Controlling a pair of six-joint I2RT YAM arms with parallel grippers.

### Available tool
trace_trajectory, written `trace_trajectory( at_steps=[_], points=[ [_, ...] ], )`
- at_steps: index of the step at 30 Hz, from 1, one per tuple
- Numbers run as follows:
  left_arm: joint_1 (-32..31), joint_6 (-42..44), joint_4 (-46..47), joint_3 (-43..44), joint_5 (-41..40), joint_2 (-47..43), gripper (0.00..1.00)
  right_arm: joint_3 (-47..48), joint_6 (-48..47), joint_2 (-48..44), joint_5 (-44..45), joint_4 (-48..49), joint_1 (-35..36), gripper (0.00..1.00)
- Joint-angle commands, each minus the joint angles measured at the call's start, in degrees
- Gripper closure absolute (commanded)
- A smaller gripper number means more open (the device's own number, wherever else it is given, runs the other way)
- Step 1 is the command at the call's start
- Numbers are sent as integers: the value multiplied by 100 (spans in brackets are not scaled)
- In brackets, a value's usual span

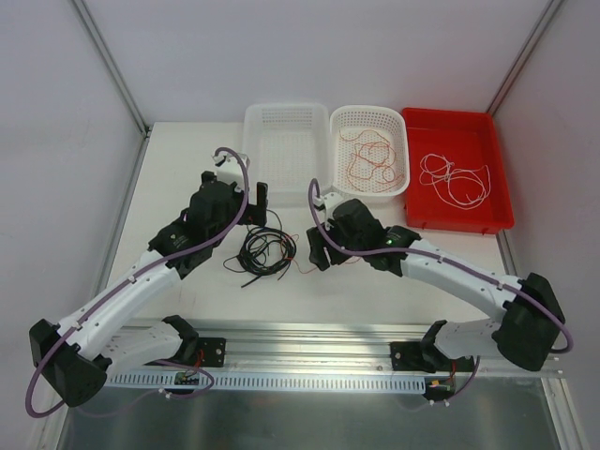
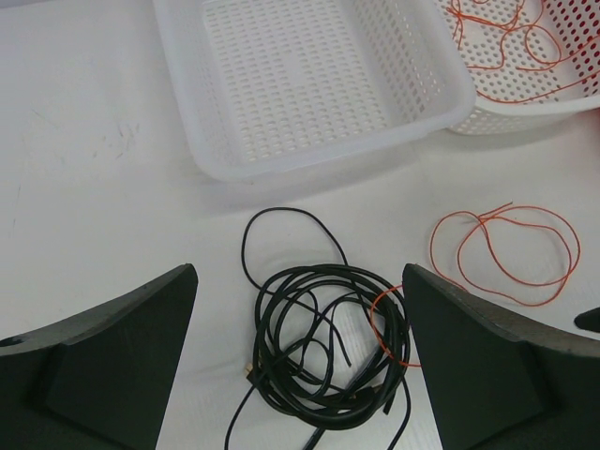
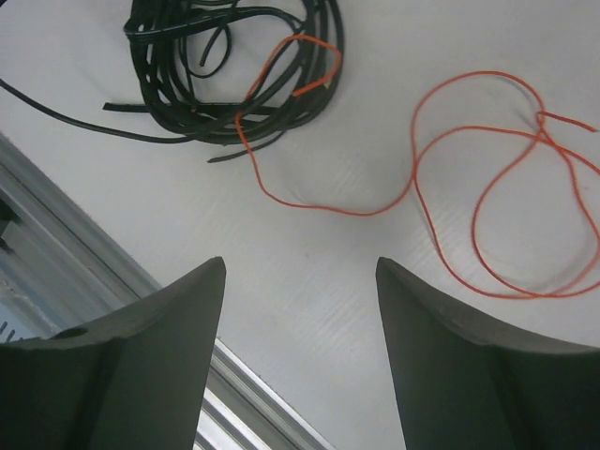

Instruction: Untangle the cables

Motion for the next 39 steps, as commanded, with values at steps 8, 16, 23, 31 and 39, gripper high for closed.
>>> trace_trajectory(
  at_steps=[8,16,23,31,39],
  points=[
    [47,111,105,21,-600,198,7,324,-2,1578,-1404,1487,213,33],
    [100,129,97,38,-618,304,7,456,-2,2265,-1431,2059,230,43],
    [109,146,96,38,-592,295,7,307,-72,2143,-974,1937,230,99],
    [109,146,96,38,-548,286,7,26,-441,685,-701,996,90,99],
    [109,155,79,47,-574,304,7,-132,-775,-914,-755,169,-332,99]
  ],
)
